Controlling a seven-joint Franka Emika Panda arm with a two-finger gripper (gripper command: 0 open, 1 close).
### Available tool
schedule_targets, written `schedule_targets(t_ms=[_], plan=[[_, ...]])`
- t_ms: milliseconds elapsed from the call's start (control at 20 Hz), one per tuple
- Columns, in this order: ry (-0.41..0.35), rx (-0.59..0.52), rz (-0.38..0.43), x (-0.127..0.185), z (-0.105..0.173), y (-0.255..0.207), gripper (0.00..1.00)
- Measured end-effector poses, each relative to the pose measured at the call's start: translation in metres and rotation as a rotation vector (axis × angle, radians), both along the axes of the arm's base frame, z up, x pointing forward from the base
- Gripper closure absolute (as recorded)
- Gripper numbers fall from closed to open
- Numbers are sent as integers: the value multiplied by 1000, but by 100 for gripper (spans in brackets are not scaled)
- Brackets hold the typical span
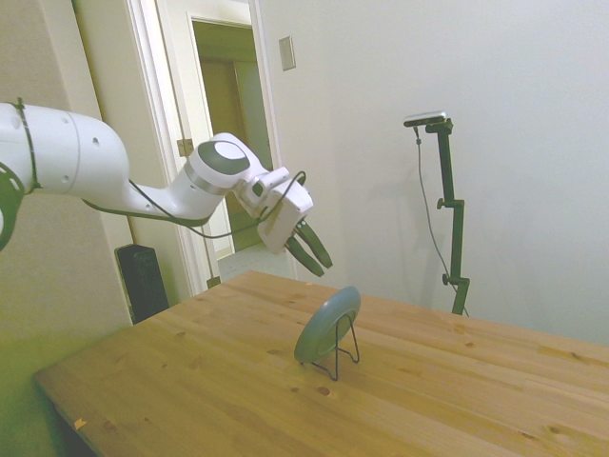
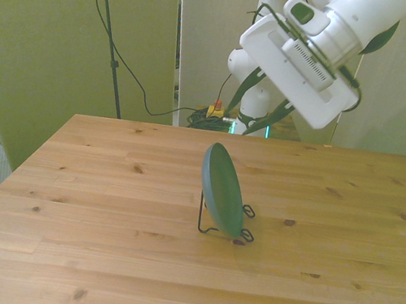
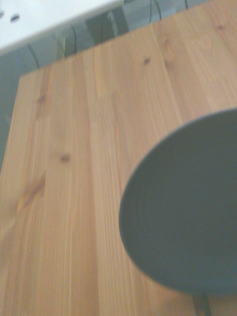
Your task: Load the plate
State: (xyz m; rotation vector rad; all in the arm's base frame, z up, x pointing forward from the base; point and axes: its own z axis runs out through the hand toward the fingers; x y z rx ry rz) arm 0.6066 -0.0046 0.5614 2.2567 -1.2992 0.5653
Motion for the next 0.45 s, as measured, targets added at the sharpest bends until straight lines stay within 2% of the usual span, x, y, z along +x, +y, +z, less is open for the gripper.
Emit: schedule_targets(t_ms=[150,450], plan=[[17,135,91,-13,11,20,0],[99,393,262,-19,5,26,0]])
